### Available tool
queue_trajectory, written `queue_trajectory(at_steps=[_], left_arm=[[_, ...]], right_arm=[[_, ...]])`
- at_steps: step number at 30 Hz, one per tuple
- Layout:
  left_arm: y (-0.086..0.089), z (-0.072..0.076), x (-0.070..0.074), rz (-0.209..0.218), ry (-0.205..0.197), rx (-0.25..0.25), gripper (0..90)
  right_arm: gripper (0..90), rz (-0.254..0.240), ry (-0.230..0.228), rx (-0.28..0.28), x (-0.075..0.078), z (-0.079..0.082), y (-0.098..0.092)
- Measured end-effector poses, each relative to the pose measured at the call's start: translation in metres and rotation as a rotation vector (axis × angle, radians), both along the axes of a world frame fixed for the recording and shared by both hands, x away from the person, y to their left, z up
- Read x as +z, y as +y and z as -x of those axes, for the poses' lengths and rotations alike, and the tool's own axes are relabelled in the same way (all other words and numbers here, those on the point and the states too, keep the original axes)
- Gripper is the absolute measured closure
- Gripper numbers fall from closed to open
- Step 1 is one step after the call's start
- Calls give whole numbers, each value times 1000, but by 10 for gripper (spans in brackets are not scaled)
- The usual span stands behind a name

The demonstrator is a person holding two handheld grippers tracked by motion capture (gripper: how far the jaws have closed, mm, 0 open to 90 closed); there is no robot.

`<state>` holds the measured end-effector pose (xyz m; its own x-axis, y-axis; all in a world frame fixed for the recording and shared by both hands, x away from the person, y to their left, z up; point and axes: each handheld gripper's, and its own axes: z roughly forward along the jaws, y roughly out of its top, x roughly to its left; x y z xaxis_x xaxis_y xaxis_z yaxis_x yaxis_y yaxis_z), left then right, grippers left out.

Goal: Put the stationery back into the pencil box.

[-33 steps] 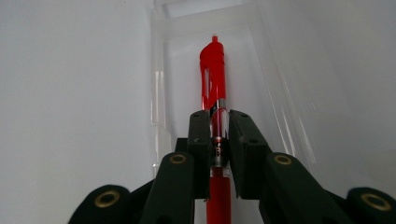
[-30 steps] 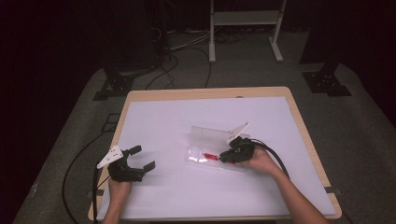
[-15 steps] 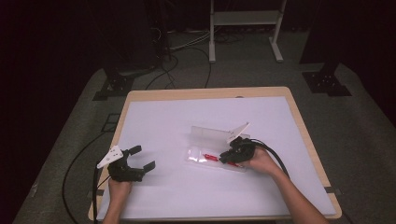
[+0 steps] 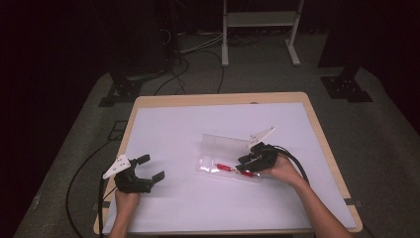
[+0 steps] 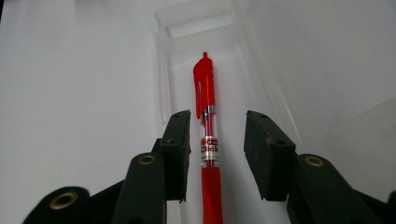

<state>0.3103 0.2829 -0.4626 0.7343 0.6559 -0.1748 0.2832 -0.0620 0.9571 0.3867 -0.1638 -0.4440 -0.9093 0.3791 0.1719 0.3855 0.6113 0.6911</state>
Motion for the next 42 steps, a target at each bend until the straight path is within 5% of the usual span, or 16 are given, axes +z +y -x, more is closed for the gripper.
queue_trajectory(at_steps=[42], left_arm=[[0,0,0,-10,-3,-4,0]], right_arm=[[445,-76,-39,-81,25,28,-55]])
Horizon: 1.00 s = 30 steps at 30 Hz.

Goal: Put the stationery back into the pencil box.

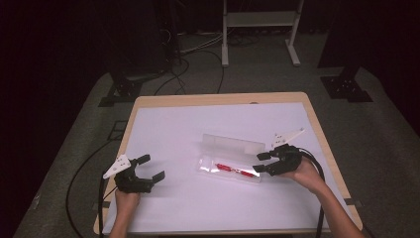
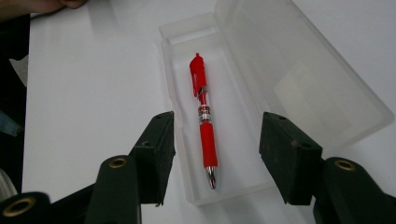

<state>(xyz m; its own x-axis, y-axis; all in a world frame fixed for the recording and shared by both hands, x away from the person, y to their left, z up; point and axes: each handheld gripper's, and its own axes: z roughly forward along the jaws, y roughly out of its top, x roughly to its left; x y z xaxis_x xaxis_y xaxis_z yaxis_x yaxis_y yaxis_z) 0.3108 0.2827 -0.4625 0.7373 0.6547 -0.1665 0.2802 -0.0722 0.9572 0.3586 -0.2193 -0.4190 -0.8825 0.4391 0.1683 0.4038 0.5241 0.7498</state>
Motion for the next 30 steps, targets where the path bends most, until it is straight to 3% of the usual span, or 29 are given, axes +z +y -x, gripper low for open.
queue_trajectory(at_steps=[30], left_arm=[[-1,0,0,6,-5,0,0]], right_arm=[[433,-16,18,-123,-15,29,-64]])
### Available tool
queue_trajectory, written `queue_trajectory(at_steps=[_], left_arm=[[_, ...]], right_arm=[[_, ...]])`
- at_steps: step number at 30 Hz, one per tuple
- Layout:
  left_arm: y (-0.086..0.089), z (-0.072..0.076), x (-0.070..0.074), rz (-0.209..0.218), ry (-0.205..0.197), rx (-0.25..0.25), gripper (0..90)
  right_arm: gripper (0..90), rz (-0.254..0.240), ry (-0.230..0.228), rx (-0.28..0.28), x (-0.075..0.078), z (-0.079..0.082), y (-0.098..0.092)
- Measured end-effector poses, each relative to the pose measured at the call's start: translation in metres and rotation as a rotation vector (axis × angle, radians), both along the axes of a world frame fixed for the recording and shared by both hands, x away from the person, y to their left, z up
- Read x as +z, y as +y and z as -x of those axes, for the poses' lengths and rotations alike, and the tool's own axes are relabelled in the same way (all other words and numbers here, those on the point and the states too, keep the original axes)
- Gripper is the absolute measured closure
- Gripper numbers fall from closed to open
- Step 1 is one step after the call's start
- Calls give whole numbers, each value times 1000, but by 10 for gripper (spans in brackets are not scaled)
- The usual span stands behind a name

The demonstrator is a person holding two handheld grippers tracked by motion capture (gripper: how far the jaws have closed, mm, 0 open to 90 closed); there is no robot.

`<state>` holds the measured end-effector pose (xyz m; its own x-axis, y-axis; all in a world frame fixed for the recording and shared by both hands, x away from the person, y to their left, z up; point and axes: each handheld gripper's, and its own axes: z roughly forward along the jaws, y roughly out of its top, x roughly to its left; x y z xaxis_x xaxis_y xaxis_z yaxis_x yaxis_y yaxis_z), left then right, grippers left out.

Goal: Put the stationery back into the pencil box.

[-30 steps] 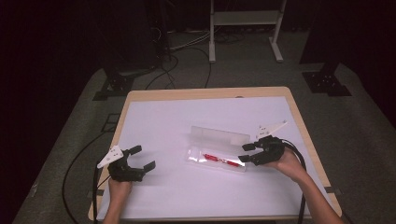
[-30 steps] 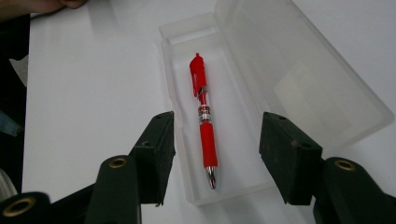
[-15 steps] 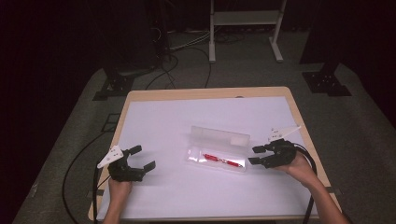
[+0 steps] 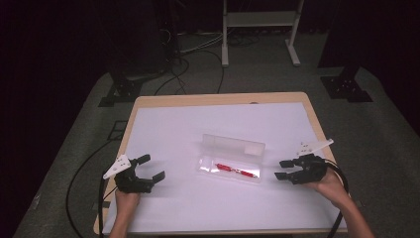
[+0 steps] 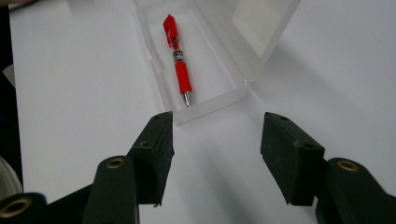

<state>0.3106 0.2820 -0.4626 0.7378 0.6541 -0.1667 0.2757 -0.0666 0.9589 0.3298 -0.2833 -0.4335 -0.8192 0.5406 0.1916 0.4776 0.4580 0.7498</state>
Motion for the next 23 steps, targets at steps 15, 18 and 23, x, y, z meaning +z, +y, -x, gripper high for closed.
queue_trajectory(at_steps=[15,18,23], left_arm=[[0,0,0,-7,-2,-1,0],[0,0,0,-8,-1,1,0],[0,1,0,-7,-3,0,0]], right_arm=[[427,-17,12,-70,-12,20,-31],[413,-29,12,-93,-16,26,-39],[380,-62,4,-110,-20,36,-43]])
